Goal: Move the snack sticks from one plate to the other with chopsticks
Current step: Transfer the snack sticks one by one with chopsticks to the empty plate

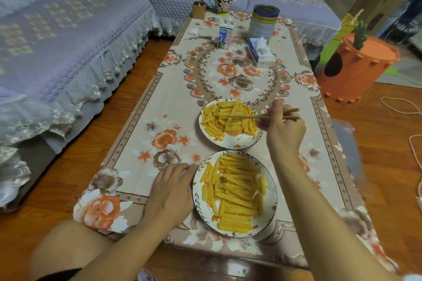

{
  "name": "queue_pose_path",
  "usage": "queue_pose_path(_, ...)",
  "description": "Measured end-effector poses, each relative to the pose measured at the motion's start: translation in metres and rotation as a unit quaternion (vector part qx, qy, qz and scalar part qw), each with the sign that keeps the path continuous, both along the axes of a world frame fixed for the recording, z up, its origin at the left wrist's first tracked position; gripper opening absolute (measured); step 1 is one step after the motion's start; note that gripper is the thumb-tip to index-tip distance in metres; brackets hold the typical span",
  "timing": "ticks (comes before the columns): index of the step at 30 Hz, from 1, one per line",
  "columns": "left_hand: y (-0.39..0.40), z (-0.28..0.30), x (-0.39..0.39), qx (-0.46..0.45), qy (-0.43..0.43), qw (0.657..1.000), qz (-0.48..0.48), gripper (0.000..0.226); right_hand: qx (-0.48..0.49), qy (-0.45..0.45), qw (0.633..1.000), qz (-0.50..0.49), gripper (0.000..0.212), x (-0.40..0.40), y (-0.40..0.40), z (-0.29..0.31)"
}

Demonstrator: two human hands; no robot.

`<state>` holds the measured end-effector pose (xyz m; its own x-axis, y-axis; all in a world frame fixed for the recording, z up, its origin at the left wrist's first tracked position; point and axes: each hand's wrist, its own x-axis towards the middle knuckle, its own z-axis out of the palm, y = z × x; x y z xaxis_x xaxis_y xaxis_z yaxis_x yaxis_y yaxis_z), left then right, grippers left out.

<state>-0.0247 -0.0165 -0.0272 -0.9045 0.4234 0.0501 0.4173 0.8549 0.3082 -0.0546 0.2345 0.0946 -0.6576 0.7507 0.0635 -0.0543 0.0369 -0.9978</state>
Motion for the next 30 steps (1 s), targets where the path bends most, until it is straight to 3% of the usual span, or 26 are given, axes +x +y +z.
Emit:
queue_pose_path(9, 0.000, 0.000, 0.000, -0.007, 0.004, 1.000, 0.004, 0.053, -0.042, -0.002, 0.999, -0.007, 0.040, 0.032, 0.039, 0.012)
queue_pose_path(16, 0.001, -0.004, -0.001, -0.006, 0.001, 1.000, 0.008, 0.054, -0.037, -0.062, 0.978, 0.194, 0.039, 0.098, 0.062, 0.048)
queue_pose_path(21, 0.000, -0.004, 0.001, -0.016, 0.007, 1.000, 0.004, 0.052, 0.021, -0.126, 0.958, 0.256, 0.040, 0.121, 0.050, 0.048)
queue_pose_path(30, -0.001, -0.007, 0.001, -0.008, 0.006, 1.000, 0.002, 0.052, 0.076, -0.159, 0.959, 0.222, 0.039, 0.133, 0.048, 0.043)
